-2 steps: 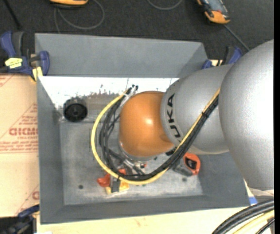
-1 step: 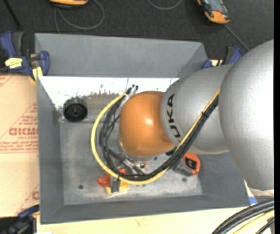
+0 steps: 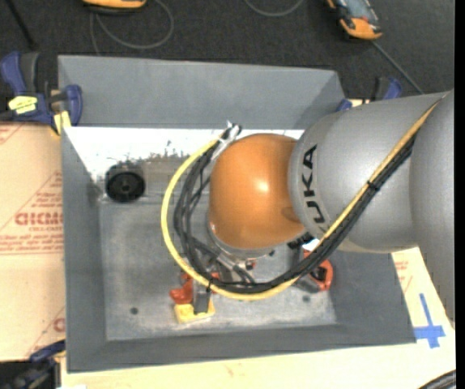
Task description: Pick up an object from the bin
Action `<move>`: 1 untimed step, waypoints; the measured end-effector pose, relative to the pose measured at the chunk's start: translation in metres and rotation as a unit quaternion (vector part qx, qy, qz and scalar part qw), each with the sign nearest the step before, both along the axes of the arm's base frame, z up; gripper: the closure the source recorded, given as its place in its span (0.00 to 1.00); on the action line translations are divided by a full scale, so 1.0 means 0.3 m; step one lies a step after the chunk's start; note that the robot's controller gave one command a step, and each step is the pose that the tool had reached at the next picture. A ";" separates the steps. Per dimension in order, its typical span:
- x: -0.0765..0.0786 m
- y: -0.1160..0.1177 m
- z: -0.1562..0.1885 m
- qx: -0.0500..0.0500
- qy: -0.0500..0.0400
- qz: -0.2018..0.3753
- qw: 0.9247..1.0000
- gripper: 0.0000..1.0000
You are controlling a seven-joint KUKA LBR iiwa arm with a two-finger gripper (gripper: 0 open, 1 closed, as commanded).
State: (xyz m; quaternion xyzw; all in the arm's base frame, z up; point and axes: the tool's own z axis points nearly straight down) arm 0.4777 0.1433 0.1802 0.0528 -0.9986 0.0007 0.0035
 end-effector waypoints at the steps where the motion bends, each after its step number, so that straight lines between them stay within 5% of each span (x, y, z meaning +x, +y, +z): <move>1: 0.061 0.029 0.165 0.001 -0.005 0.002 1.000 1.00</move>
Offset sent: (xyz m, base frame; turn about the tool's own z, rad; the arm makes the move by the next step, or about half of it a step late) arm -0.0018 0.0178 0.1136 0.0072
